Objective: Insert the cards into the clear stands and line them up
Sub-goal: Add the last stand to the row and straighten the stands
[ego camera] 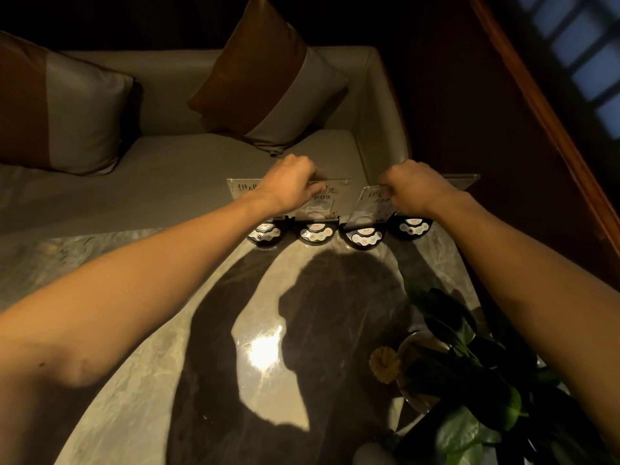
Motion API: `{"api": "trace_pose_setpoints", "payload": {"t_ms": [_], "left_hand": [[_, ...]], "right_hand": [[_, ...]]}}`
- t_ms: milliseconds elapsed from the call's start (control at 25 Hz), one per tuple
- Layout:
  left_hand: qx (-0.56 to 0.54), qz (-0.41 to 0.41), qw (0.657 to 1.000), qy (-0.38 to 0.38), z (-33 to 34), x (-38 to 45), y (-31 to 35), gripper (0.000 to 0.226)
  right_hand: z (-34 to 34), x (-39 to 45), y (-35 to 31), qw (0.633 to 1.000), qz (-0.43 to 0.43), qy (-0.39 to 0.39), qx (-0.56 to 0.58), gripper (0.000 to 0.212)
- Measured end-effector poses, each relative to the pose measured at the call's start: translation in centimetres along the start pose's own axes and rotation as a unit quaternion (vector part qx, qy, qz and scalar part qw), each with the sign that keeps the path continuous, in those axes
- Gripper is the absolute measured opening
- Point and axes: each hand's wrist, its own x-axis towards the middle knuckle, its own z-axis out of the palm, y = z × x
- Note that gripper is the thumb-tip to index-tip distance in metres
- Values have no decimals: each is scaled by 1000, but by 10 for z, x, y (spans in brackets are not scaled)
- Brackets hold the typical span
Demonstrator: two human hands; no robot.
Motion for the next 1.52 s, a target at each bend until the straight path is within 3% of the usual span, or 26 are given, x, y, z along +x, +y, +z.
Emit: {"api": "trace_pose_setpoints", "payload": {"t_ms": [680, 920, 1080, 1160, 1320, 1520], "left_hand": [[-9, -13, 1000, -15, 1, 1, 1, 30], [-8, -26, 999, -34, 1, 7, 4, 48], [-26, 8, 999, -35, 3, 27, 27, 54], [-32, 29, 998, -48, 9, 39, 45, 54], [-3, 55, 995, -79, 26, 54, 70, 37], [9, 33, 998, -55, 38, 58, 77, 25]], "right_hand": [[0, 7, 8, 1000, 10, 11, 11, 18], [-3, 13, 7, 999, 12, -9, 36, 23], [-5, 6, 27, 992, 12, -19, 120, 53], [-10, -1, 51, 993, 24, 16, 111, 58], [-3, -22, 94, 998, 67, 1, -19, 44], [5, -32, 100, 997, 70, 36, 23, 26]]}}
